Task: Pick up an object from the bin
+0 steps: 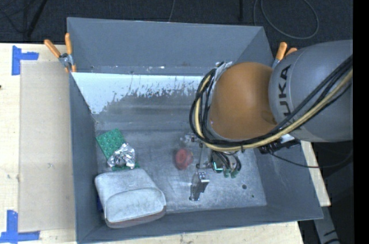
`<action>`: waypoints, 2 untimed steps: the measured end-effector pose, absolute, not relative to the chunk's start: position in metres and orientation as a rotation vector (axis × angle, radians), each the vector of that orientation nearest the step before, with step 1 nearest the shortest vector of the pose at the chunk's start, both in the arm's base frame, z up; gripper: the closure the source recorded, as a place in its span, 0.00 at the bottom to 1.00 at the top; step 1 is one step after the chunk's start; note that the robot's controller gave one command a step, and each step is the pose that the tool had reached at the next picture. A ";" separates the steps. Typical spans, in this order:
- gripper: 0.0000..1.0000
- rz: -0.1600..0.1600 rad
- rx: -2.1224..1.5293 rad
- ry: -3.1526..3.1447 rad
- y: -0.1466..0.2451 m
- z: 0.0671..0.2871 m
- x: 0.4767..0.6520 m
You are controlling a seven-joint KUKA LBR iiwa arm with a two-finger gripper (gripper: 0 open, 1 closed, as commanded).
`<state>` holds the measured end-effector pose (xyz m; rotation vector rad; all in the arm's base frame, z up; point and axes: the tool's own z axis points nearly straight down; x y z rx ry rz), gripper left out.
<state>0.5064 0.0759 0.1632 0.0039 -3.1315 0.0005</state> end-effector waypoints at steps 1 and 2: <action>0.00 0.001 0.002 -3.142 0.056 0.074 0.561; 0.00 0.001 0.208 -3.139 0.043 0.142 0.560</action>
Offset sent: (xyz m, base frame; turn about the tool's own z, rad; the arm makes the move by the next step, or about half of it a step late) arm 0.0537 -0.0197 -0.0853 -0.0010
